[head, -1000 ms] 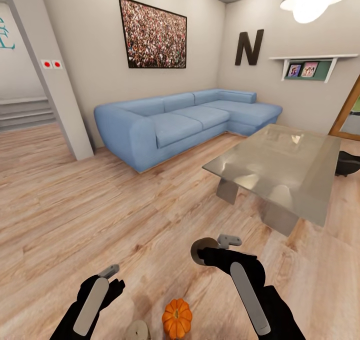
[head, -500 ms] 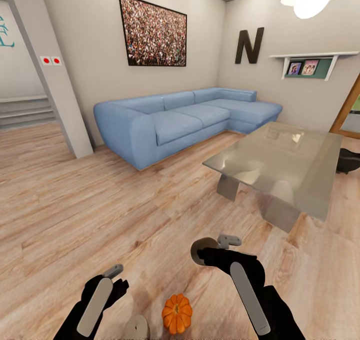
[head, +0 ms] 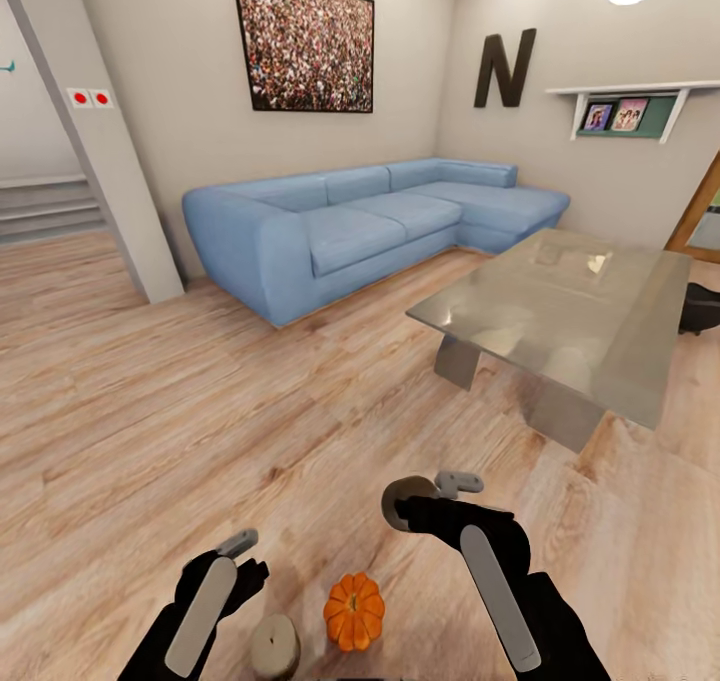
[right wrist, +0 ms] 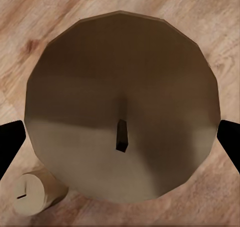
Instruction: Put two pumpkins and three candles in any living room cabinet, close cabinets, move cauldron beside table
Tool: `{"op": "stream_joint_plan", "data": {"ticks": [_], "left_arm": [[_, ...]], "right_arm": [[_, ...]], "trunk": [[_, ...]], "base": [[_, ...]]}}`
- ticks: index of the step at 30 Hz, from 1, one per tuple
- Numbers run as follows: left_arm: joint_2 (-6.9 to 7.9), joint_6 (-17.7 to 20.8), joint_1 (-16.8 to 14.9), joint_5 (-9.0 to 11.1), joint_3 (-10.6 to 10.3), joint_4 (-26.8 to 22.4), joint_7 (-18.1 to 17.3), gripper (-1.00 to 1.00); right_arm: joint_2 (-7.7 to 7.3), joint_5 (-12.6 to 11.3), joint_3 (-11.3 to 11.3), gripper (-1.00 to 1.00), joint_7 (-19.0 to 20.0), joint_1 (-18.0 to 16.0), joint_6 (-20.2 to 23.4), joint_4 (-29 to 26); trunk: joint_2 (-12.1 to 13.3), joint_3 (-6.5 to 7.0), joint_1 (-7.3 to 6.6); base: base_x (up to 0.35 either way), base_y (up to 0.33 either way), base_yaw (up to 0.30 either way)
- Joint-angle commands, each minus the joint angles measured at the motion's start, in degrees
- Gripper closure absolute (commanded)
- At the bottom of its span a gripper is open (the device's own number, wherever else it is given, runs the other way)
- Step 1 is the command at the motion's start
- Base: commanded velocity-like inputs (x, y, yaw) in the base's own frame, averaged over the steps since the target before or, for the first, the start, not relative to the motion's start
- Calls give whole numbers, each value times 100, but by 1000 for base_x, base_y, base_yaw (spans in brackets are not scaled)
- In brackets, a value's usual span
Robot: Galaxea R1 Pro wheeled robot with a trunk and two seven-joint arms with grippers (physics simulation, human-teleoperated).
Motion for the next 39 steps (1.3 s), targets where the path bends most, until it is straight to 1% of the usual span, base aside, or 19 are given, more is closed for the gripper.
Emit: {"op": "stream_joint_plan", "data": {"ticks": [1, 18, 20, 21, 22, 23, 24, 25, 26, 27, 28, 30, 31, 39], "left_arm": [[1, 1, -3, 53, -16, -7, 55, -100], [-3, -6, -3, 51, -40, 2, 52, -100], [-3, -6, -3, 50, -40, 2, 50, -100], [-3, -6, -3, 50, -40, 2, 50, -100], [-1, -6, -3, 50, -42, 2, 48, -100], [-1, -6, -3, 50, -43, 2, 48, -100], [0, -6, -3, 50, -43, 2, 47, -100], [0, -6, -3, 48, -44, 2, 47, -100], [0, -6, -3, 49, -44, 2, 48, -100], [-3, -6, -3, 50, -44, 2, 47, -100], [-1, -6, -3, 48, -44, 2, 47, -100], [-1, -8, -3, 49, -44, 2, 47, -100], [-4, -11, -3, 49, -44, 2, 47, -100], [-6, -10, -3, 49, -65, 2, 36, -100]], "right_arm": [[1, -58, 3, 100, -60, -3, 10, -6], [-13, -65, -26, 100, -20, -4, -1, -6], [-22, -60, -49, 100, 257, -2, -25, -14], [-35, -58, -73, 100, 478, 0, -40, -29], [-110, -58, -166, 100, 901, 25, -67, -51], [-188, -58, -263, 100, 1234, 57, -92, -60], [-304, -55, -440, 100, 1784, 98, -151, -68], [-372, -53, -565, 100, 2158, 119, -199, -71], [-443, -51, -761, 100, 2704, 153, -283, -73], [-479, -50, -950, 100, 3175, 211, -349, -75], [-493, -47, -1048, 100, 3426, 248, -375, -75], [-511, -47, -1188, 100, 3805, 301, -405, -76], [-516, -48, -1214, 100, 3875, 309, -411, -76], [-526, -46, -1259, 100, 4103, 332, -413, -76]], "trunk": [[-4, -28, 1], [-27, -405, 45], [-29, -449, 50], [-31, -471, 53], [-32, -493, 55], [-33, -515, 58], [-35, -537, 60], [-36, -560, 63], [-38, -582, 65], [-39, -604, 68], [-40, -626, 71], [-43, -670, 76], [-44, -693, 78], [-55, -870, 99]], "base": [[0, 0, 0], [0, 0, 0], [0, 0, 0], [0, 0, 0], [0, 0, 0], [0, 0, 0], [0, 0, 0], [0, 0, 0], [0, 0, 0], [0, 0, 0], [0, 0, 0], [0, 0, 0], [0, 0, 0], [0, 0, 0]]}}
